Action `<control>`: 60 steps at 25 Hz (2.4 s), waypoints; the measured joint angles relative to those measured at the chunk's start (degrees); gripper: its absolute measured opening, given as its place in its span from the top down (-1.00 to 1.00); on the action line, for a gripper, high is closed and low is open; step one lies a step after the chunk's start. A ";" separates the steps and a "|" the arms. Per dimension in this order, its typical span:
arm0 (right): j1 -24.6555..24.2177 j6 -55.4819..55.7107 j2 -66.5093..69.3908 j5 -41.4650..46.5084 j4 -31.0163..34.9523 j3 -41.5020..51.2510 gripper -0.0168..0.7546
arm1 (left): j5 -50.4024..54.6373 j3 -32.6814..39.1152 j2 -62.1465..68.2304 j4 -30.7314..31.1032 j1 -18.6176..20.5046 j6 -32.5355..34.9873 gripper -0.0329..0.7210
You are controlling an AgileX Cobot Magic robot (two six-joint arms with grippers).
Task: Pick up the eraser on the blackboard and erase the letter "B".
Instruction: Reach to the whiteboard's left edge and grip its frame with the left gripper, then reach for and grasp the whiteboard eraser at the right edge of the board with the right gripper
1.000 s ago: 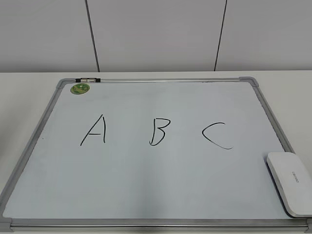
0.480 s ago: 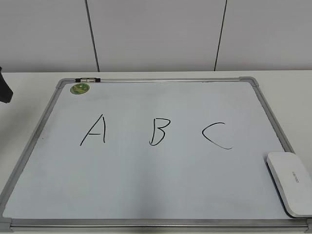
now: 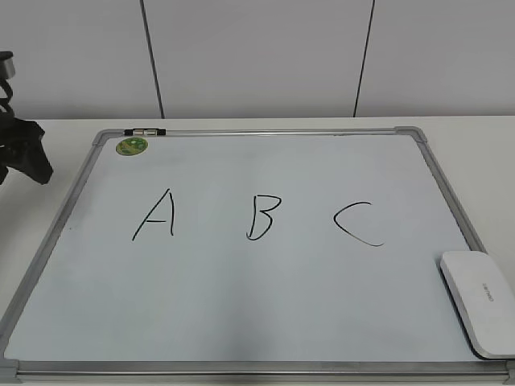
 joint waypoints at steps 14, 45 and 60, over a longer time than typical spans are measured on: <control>0.00 0.00 0.00 0.09 0.00 0.00 -0.50 | 6.39 -9.70 13.29 -0.03 0.00 0.98 -0.08; 0.00 0.00 0.00 0.09 0.00 0.00 -0.50 | 4.12 -10.12 21.05 -2.05 1.21 1.08 0.72; 0.00 -8.47 8.89 0.34 3.94 -8.95 -0.49 | 4.95 -10.61 21.54 -2.67 1.42 0.50 0.87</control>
